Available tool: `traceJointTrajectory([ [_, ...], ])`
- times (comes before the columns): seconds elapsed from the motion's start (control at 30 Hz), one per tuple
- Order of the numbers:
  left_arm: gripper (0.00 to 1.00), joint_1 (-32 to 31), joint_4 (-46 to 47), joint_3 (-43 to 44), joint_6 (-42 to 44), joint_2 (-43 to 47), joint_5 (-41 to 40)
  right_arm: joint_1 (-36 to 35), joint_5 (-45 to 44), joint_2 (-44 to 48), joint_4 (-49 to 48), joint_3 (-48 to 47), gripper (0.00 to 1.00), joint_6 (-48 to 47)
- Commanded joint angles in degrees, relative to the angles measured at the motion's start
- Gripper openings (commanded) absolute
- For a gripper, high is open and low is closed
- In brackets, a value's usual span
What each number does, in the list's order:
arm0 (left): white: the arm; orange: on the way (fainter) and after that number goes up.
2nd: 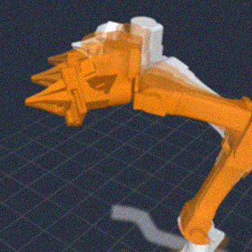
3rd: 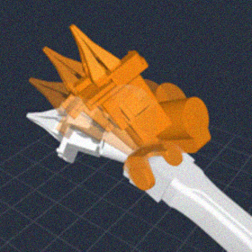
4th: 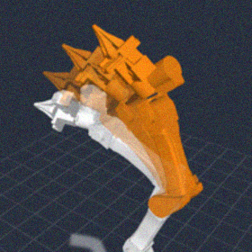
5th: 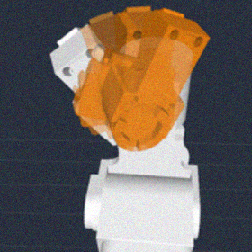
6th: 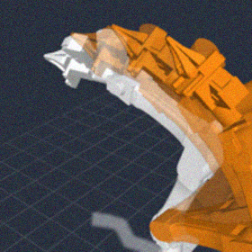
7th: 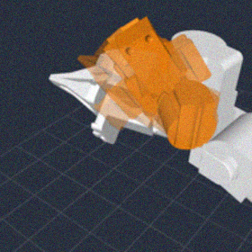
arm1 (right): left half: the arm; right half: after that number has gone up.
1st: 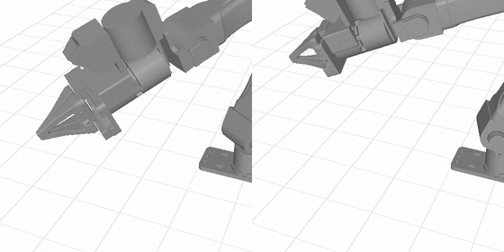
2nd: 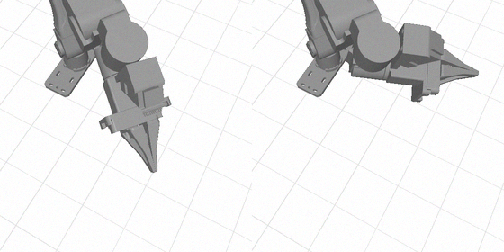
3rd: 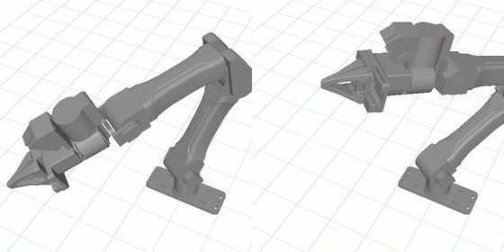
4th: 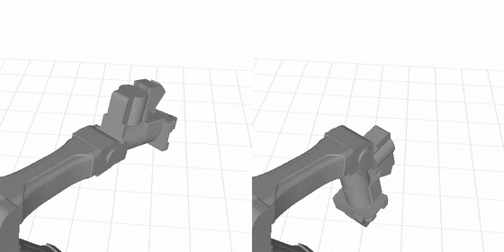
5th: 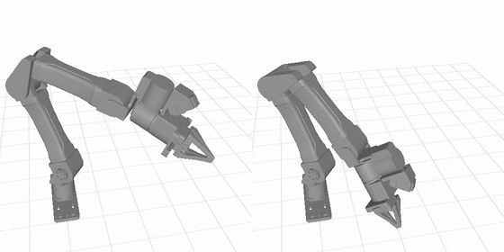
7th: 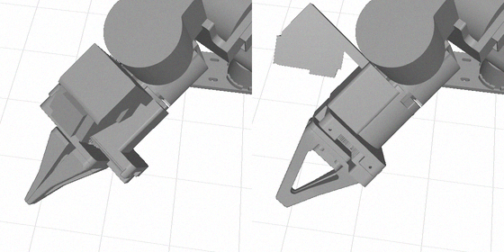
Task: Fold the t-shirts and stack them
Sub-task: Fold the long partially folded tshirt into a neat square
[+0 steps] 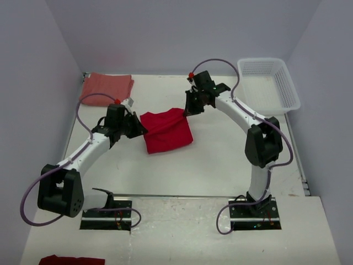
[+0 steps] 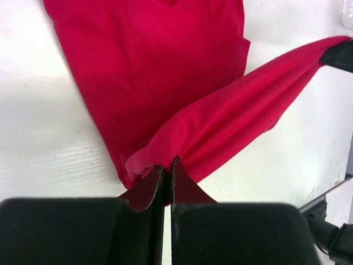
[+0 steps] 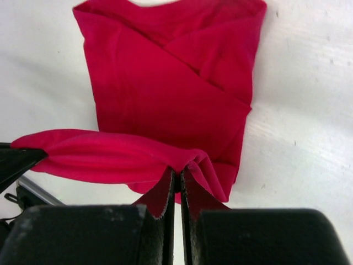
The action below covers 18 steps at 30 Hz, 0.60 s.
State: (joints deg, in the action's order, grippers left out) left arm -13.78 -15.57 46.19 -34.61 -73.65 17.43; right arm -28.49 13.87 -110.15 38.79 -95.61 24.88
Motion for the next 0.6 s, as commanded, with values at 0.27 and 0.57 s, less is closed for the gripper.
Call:
traceJointTrajectory([
  [0.27, 0.00, 4.6, 5.7, 10.7, 2.5, -13.7, 1.5, 3.9, 6.2, -18.6, 10.2, -27.5, 0.00, -5.1],
  [0.57, 0.00, 6.2, 7.2, 19.4, 3.1, -26.7, 0.0, 6.8, 12.3, -29.9, 15.9, -41.1, 0.00, -8.0],
])
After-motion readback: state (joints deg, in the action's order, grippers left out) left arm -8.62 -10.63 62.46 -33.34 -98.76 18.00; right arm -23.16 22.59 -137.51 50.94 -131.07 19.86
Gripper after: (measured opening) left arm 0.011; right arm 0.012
